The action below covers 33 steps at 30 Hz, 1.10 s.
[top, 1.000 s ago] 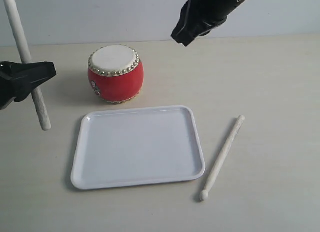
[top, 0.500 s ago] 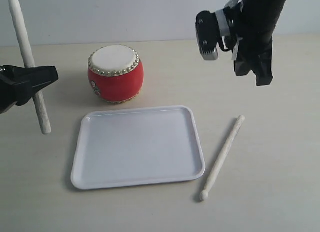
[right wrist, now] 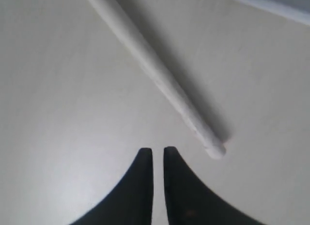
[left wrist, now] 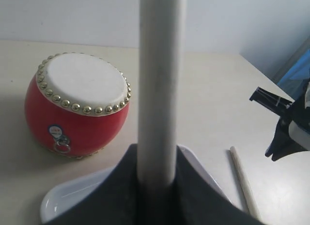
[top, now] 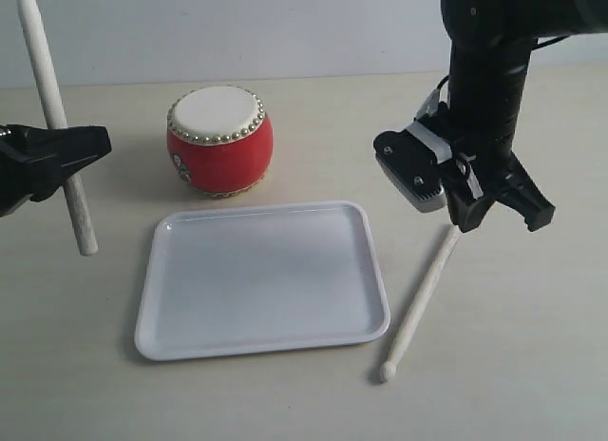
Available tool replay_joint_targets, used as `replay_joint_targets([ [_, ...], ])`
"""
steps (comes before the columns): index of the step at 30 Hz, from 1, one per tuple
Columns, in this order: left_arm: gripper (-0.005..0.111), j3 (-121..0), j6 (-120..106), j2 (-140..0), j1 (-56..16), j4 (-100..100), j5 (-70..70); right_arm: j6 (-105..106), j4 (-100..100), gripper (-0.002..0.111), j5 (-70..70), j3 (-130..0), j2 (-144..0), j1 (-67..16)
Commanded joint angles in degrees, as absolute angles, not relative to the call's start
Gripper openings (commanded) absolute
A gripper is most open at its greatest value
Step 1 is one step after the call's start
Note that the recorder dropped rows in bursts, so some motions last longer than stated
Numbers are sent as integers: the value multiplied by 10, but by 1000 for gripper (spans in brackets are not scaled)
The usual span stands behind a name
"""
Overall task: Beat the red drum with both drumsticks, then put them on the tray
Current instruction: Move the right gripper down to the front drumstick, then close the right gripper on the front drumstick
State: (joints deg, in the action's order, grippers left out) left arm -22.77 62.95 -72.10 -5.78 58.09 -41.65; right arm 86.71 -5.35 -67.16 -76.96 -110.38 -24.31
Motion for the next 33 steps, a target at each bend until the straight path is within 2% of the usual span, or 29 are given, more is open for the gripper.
replay_joint_targets([
  [1,0,-233,630,-718,-56,580,-422,877,-72,19,-648,-752,-1103,-243],
  [4,0,-233,630,-718,-56,580,-422,914,-35,39,-626,-743,-1106,-243],
  [5,0,-233,630,-718,-56,580,-422,947,-20,51,-617,-740,-1112,-243],
  [7,0,-233,630,-718,-56,581,-422,964,-17,57,-605,-740,-1124,-243],
  [16,0,-233,630,-718,-56,581,-422,978,-49,48,-567,-740,-1176,-243],
  [24,0,-233,630,-718,-56,581,-422,978,-58,48,-541,-740,-1193,-243],
  [33,0,-233,630,-718,-56,581,-423,974,-66,40,-541,-740,-1200,-243],
])
